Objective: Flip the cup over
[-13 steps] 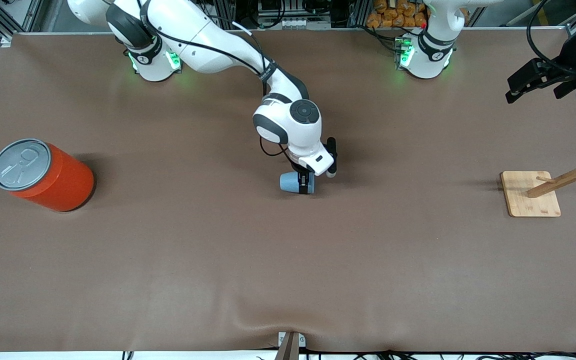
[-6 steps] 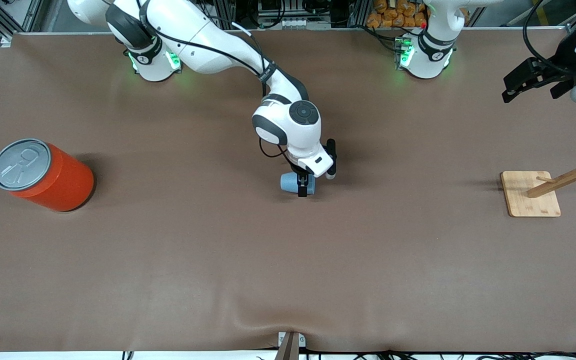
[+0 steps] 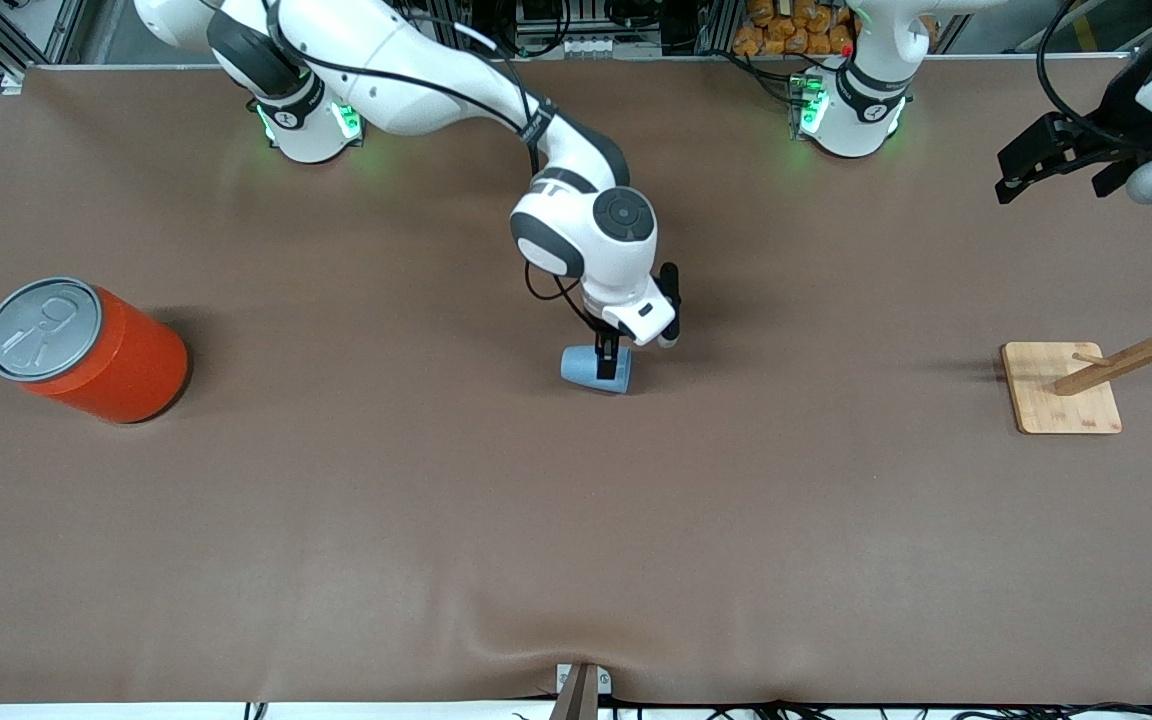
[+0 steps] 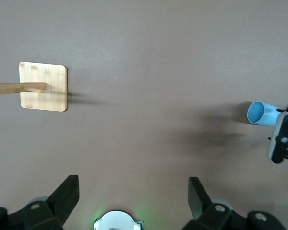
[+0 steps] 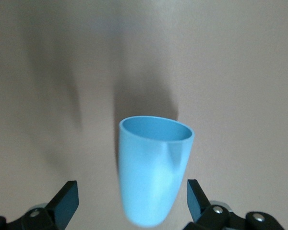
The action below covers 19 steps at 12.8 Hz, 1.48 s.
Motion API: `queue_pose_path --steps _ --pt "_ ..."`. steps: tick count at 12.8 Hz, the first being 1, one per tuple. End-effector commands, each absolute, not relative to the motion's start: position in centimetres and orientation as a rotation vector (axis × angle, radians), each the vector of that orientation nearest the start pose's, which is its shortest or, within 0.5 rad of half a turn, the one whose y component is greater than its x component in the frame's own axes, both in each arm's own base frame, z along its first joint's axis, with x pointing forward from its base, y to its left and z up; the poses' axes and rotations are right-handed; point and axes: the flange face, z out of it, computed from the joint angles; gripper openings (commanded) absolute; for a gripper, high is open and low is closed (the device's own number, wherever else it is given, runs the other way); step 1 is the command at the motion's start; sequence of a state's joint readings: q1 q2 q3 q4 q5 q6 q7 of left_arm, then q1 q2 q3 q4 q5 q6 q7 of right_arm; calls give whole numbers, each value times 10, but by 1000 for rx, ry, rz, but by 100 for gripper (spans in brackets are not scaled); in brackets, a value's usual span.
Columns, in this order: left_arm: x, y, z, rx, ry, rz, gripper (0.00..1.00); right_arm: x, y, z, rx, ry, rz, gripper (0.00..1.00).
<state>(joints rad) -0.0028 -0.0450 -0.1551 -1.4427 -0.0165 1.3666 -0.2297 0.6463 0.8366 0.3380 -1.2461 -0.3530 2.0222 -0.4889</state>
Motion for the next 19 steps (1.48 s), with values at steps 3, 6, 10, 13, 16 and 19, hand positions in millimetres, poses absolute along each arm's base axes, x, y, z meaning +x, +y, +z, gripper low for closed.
queue_pose_path --steps 3,6,10,13,16,19 --pt "507 -89 696 -3181 -81 51 100 495 544 351 -2322 -2178 60 100" --pt "506 -89 700 -3183 -80 36 100 545 488 391 -2446 -2049 -1 100" --pt "506 -89 700 -3194 -77 37 100 624 358 427 -2596 -1760 19 100" --pt "506 -90 700 -3194 -77 37 100 671 251 451 -2736 -1526 49 100" --pt "506 -91 700 -3194 -82 37 100 696 140 478 -2878 -1294 70 100" --pt "504 -100 700 -3193 -68 36 100 686 83 542 -3055 -999 -18 100"
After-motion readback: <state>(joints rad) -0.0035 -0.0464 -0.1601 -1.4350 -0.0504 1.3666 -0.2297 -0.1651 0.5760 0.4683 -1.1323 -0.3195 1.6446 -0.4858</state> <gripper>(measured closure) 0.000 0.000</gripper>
